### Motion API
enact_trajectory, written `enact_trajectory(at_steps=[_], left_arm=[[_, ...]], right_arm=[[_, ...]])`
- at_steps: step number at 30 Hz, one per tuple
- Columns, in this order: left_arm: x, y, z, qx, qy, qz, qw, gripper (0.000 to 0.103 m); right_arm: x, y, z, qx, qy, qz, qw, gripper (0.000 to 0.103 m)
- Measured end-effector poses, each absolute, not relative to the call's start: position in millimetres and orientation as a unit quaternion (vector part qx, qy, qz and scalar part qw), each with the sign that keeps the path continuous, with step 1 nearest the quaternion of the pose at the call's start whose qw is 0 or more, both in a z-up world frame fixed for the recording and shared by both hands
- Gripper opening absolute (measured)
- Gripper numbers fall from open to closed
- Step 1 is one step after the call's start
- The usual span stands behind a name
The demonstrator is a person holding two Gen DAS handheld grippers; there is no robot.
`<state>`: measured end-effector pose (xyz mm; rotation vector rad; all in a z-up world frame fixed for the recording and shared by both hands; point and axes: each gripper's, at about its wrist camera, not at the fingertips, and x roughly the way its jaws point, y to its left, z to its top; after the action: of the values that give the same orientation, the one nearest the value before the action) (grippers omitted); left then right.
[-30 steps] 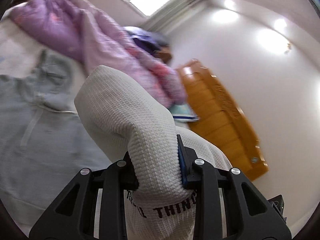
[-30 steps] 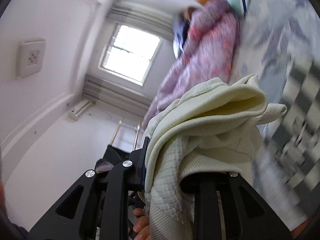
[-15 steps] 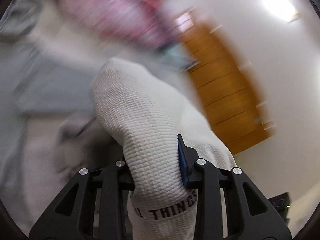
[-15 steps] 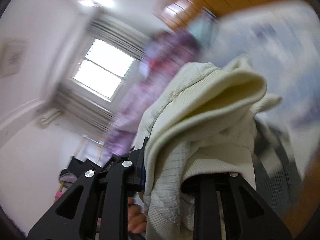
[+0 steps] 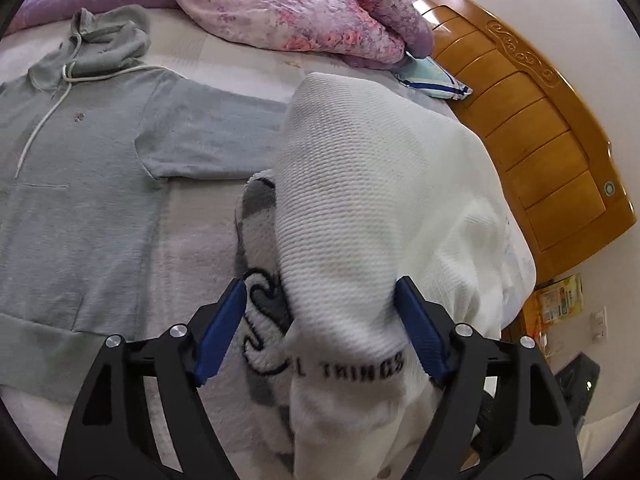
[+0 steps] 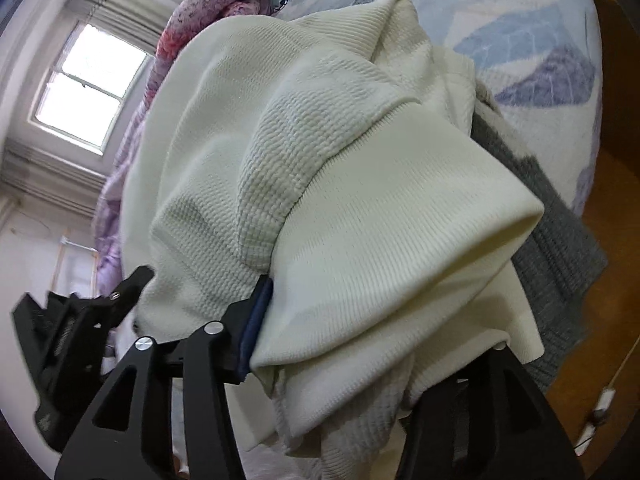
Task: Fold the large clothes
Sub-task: 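Lower the folded jacket onto the bed beside the grey hoodie and release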
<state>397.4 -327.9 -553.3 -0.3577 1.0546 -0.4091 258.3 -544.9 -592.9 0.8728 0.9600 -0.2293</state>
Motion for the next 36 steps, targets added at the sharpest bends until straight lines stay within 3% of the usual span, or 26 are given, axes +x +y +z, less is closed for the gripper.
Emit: enact_trajectory(at_steps=[11,29,36], left_arm=[[369.8,-294.3,-511.0,-0.080,0.479,-0.160,0.859,0.087],[316.0,-164.7,-351.4,-0.021,0.372,-0.129,0.919,0.089],[287.5,-97.0,-280.2,-0.016,0.346,-0.099,0.933,0.091]], right_arm=[[250.1,-497.9,-518.8,0.236,0.527,-0.193,0.794,0.066],[250.0,-336.3,-378.0,0.175,0.420,-0.119,0.882,0.068],[231.2,-263.8,-304.1,0.141,0.396,-0.083,0.904,0.074]])
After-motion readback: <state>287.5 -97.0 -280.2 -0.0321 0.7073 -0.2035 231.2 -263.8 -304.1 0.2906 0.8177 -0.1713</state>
